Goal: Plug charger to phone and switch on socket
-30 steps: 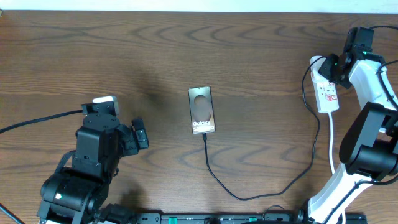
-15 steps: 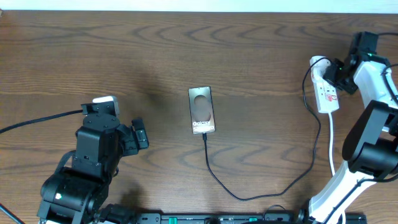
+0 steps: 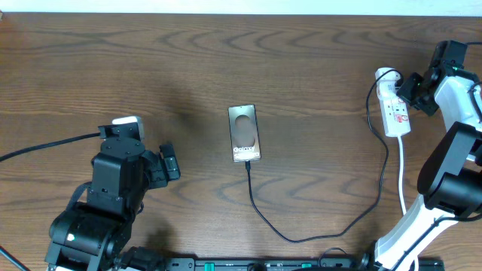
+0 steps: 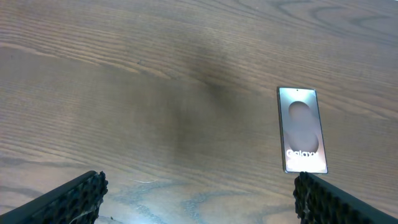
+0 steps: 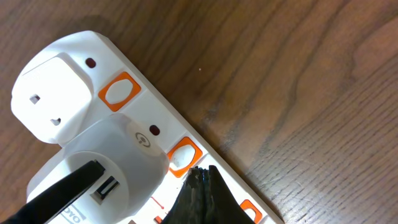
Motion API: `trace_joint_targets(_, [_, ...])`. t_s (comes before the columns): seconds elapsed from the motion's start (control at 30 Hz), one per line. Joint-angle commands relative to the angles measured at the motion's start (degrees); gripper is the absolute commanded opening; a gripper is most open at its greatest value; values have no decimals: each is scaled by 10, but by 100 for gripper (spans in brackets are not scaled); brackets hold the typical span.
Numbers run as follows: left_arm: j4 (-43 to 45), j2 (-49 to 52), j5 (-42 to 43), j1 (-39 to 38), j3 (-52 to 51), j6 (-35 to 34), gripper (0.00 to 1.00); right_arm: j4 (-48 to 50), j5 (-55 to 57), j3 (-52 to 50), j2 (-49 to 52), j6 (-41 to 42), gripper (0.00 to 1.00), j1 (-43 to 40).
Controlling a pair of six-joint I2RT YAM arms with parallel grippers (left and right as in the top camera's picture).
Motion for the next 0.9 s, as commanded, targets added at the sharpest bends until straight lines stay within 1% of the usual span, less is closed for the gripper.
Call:
trace_joint_targets(0.0, [0, 0, -10, 3, -2, 3, 98, 6, -8, -3, 5, -9, 1, 3])
trace_joint_targets(0.2, [0, 0, -10, 3, -2, 3, 98, 20, -8, -3, 10, -9, 1, 19])
trace_joint_targets(0.47, [0, 0, -10, 3, -2, 3, 98, 22, 28, -3, 57, -7, 1, 49])
trace_joint_targets(0.73, [0, 0, -9, 3, -2, 3, 98, 26, 22, -2, 56, -7, 1, 50])
trace_joint_targets(0.87, [0, 0, -10, 3, -2, 3, 98, 13, 23, 0, 21, -12, 1, 47])
